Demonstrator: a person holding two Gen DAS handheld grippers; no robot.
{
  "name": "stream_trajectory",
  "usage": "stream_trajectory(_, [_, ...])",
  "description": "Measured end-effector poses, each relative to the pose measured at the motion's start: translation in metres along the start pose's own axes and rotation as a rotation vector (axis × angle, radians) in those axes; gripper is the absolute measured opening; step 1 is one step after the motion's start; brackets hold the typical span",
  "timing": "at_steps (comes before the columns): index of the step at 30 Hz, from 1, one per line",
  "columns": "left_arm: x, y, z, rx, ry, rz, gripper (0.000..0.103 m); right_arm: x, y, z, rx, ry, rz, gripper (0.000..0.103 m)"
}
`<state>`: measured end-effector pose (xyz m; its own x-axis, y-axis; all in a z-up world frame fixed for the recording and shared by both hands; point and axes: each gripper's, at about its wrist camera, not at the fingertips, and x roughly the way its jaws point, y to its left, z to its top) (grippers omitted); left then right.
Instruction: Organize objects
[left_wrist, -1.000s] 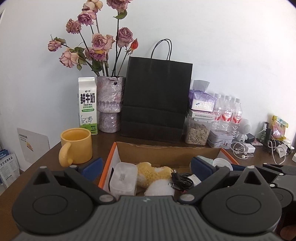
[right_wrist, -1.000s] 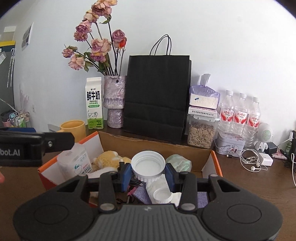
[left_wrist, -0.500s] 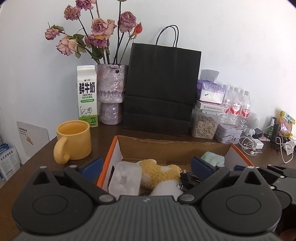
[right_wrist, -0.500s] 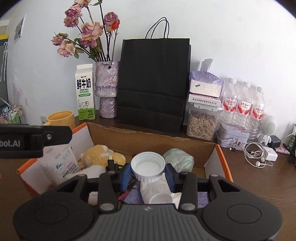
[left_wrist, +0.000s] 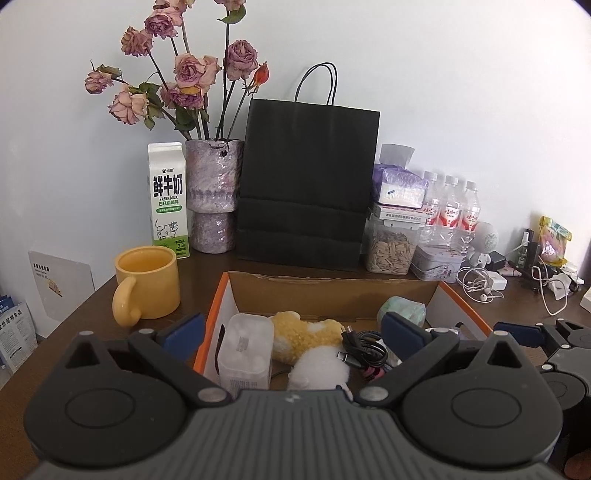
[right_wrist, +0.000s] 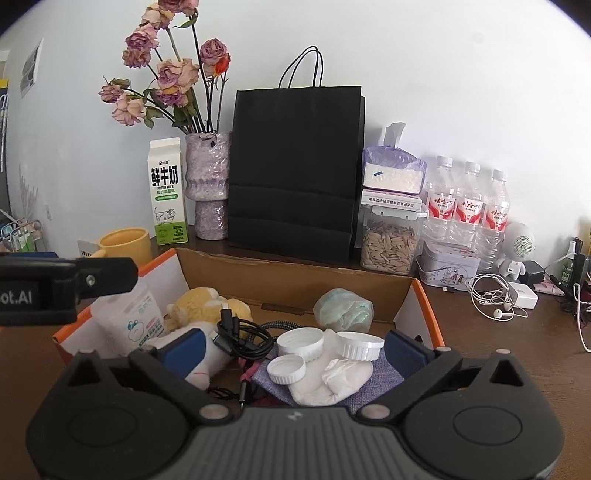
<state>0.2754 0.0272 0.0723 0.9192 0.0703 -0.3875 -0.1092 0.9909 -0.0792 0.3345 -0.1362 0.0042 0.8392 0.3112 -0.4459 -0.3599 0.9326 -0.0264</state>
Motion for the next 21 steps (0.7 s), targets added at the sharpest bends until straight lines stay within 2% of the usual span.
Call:
stream_trajectory(7, [-0.036,0.004,-0.007,0.029,-0.015,-0.012,0.103,-0.044,0.006,-0.007,-0.004,-0.015,0.003,0.103])
stream_trajectory(14, [-0.069,0.01,-0.028,0.039,0.012,-0.031,0.103,-0.086,0.011,-0.021,0.001,-0.012,0.001,0.103])
stream_trajectory(21, [-0.095,0.017,-0.048,0.036,0.051,-0.016,0.103,-0.118,0.012,-0.037,0.021,0.006,-0.003,0.103])
